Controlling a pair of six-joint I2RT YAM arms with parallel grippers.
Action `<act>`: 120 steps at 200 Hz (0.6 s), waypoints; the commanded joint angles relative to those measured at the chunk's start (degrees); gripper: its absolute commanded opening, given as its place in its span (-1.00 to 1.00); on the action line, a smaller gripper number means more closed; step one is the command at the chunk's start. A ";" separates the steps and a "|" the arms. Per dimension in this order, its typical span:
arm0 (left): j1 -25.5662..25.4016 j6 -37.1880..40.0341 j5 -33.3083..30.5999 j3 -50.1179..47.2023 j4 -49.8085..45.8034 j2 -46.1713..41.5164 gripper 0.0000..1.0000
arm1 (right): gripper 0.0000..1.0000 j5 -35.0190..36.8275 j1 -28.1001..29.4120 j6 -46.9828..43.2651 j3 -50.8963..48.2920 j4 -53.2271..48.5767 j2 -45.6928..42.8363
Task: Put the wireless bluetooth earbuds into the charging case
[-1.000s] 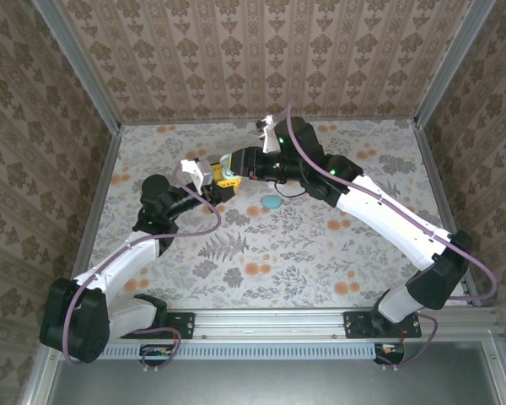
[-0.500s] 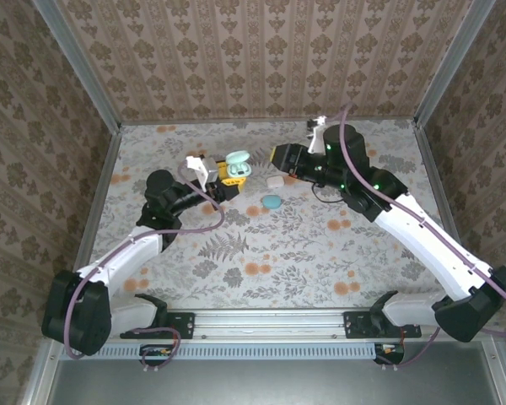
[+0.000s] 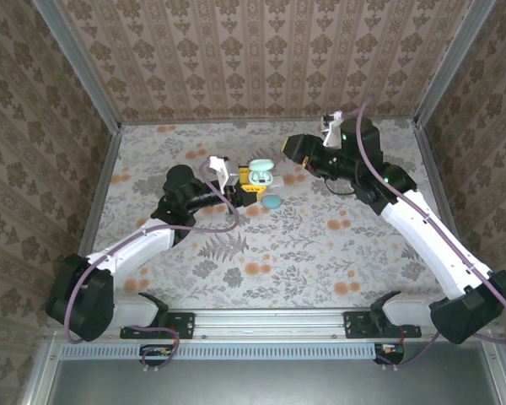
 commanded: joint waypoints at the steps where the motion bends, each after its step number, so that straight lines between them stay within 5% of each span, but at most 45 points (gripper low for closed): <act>1: -1.33 1.66 2.17 2.78 -0.09 0.46 -0.49 | 0.18 -5.48 -0.16 -0.11 3.21 -0.89 2.97; 120: -1.83 1.97 0.12 3.09 0.05 0.38 -0.49 | 0.23 -14.11 0.36 -3.05 3.56 -5.34 7.28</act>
